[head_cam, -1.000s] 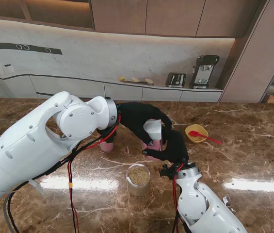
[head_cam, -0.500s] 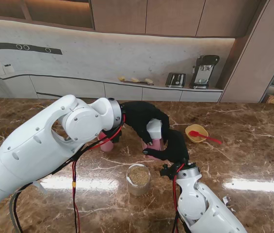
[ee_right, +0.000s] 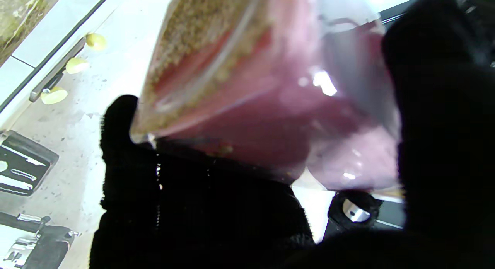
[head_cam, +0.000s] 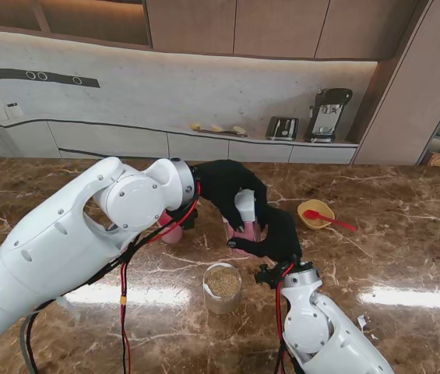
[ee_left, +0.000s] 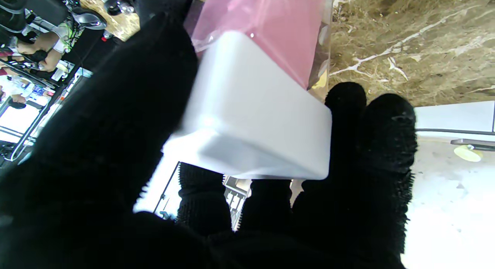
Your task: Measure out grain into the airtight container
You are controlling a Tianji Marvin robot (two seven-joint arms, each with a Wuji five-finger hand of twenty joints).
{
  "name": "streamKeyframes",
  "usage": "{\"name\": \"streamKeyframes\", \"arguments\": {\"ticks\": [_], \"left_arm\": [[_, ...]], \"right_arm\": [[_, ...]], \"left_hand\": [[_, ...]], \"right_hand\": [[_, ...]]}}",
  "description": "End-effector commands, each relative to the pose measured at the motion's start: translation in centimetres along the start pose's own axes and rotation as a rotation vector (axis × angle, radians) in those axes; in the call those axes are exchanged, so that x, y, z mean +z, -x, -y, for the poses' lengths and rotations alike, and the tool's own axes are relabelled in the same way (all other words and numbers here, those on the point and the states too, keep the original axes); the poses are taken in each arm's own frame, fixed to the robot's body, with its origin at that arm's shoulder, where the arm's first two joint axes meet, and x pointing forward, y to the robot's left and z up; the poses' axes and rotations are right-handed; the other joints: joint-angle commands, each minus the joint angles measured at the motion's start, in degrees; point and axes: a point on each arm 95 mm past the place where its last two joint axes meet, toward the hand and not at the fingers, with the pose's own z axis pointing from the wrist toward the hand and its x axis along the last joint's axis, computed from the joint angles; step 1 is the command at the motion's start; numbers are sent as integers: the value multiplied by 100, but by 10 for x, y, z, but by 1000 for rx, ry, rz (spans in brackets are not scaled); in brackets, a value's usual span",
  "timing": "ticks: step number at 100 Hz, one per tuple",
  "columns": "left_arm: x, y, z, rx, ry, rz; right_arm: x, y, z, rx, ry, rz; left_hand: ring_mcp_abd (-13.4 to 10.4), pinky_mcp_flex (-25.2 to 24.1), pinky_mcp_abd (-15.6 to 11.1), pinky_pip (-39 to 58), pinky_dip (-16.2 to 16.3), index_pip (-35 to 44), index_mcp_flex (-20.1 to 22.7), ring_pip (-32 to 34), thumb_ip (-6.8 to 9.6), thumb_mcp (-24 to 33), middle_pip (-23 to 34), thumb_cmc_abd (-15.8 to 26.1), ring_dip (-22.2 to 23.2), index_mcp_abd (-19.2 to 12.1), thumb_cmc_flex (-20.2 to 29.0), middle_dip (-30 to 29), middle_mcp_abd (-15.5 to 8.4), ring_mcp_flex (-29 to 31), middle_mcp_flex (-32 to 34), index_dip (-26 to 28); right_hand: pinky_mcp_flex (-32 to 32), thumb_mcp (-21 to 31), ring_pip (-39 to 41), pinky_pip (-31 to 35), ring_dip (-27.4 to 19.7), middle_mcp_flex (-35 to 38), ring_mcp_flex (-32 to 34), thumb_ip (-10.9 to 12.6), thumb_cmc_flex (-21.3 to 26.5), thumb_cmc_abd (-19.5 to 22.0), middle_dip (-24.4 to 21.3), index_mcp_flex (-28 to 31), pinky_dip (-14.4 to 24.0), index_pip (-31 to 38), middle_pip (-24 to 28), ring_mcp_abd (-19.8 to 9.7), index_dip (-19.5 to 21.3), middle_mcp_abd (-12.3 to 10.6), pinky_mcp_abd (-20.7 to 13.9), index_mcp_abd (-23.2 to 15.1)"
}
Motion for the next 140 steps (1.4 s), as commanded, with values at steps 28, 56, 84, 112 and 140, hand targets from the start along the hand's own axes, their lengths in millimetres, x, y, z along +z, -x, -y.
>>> {"name": "streamKeyframes", "arguments": {"ticks": [28, 56, 84, 112, 140], "left_arm": [[-3, 11, -1, 26, -19, 59], [-3, 19, 0, 36, -19, 88], [-8, 31, 4, 40, -30, 128], [-37, 55, 22, 92, -67, 229], [-91, 94, 37, 145, -125, 417]], "right_arm": [[-3, 3, 2, -7, -30, 45], [-4, 4, 0, -20, -50, 61], [-5, 5, -1, -27, -56, 76], [-5, 9, -7, -45, -51, 92], [-6, 11, -7, -44, -58, 103]], "left_hand": [[-504, 186, -343, 200, -102, 1292, 1428, 323, 61, 1386, 678, 713, 228, 392, 1307, 213, -1001, 375, 1007, 245], [-511, 173, -321, 218, -108, 1302, 1423, 319, 54, 1401, 664, 720, 265, 392, 1307, 270, -1021, 360, 1011, 302], [-502, 163, -313, 218, -117, 1291, 1437, 311, 48, 1413, 651, 722, 289, 406, 1323, 317, -1027, 362, 1016, 341], [-509, 67, -313, 283, -79, 1279, 1374, 296, 42, 1379, 634, 781, 319, 411, 1335, 384, -1037, 341, 977, 410], [-496, -29, -199, 298, -77, 1266, 1326, 292, 48, 1317, 620, 846, 375, 451, 1382, 425, -1012, 281, 937, 456]], "right_hand": [[-1116, 2012, -1315, -1328, -562, -1875, -1267, 1058, 561, 1068, -1036, -998, -223, -2218, -377, -718, 1274, -703, -417, -911], [-1725, 1752, -1816, -2004, -874, -2346, -1891, 1016, 314, 1040, -1216, -1330, -193, -2419, -417, -661, 1235, -697, -490, -806], [-2223, 1499, -2263, -2716, -1184, -2725, -2455, 1003, 79, 1081, -1393, -1624, -246, -2629, -579, -589, 1160, -657, -598, -697], [-2396, 1371, -2510, -3187, -1446, -2848, -2628, 1014, -103, 1175, -1570, -1620, -333, -2655, -708, -632, 1151, -634, -685, -704], [-2259, 1355, -2447, -3157, -1464, -2707, -2443, 1042, -119, 1245, -1610, -1501, -307, -2619, -682, -619, 1156, -617, -627, -735]]}}
